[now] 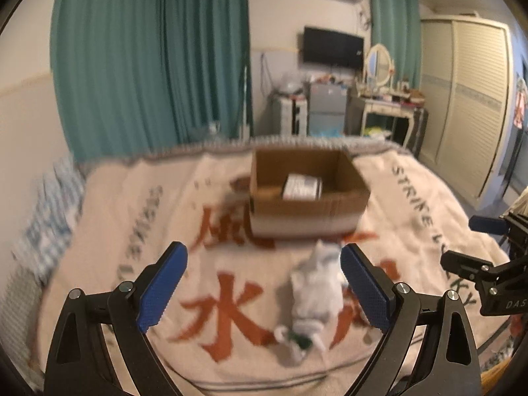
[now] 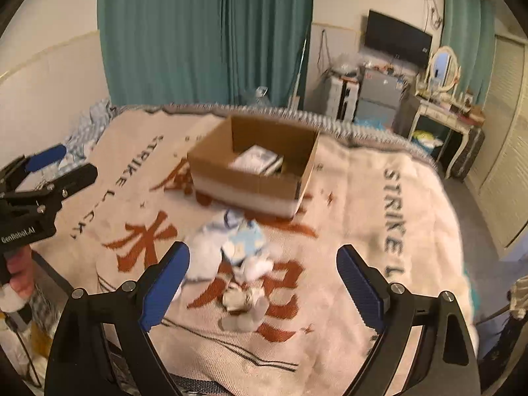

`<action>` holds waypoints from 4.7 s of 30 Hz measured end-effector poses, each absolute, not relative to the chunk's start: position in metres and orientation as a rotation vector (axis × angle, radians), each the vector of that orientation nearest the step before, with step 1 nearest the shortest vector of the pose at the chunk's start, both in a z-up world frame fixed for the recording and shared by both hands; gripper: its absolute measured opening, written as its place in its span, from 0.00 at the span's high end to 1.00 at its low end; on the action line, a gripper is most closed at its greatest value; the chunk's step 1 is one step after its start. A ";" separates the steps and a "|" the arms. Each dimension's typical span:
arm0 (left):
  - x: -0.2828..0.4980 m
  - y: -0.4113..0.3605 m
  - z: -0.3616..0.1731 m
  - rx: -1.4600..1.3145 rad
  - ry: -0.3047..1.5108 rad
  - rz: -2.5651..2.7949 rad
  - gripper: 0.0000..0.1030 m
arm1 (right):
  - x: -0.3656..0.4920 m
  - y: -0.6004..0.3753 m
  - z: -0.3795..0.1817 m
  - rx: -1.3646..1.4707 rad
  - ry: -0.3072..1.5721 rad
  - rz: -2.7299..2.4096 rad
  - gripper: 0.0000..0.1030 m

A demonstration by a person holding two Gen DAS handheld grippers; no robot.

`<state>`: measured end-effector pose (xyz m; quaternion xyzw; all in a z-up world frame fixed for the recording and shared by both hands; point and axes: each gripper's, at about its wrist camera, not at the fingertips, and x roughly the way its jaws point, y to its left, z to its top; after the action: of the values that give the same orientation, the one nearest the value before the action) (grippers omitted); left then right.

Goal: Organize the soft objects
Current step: 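Grasp the white fluffy pipe-cleaner toy with the left gripper while the right grasps a white soft item, then carry both held items into the cardboard box and open both grippers, then move both grippers back over the remaining pile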

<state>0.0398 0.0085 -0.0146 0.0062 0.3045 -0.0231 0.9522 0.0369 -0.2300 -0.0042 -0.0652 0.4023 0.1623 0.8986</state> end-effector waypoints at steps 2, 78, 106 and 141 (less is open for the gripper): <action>0.041 0.006 -0.035 -0.007 0.659 -0.038 0.07 | 0.040 -0.232 -0.025 -0.138 0.871 0.335 0.12; 0.133 0.000 0.032 0.018 0.507 -0.264 0.61 | 0.137 -0.181 0.080 -0.103 0.645 0.370 0.68; 0.302 -0.030 -0.051 0.108 0.677 -0.150 0.29 | 0.329 -0.207 -0.054 -0.003 0.829 0.274 0.43; 0.040 0.005 0.062 0.123 0.531 -0.154 0.10 | 0.030 -0.208 0.102 -0.134 0.717 0.282 0.11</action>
<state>0.0404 0.0046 0.0624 0.0606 0.2618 -0.0761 0.9602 0.0296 -0.2080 0.1016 -0.0651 0.3494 0.1373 0.9246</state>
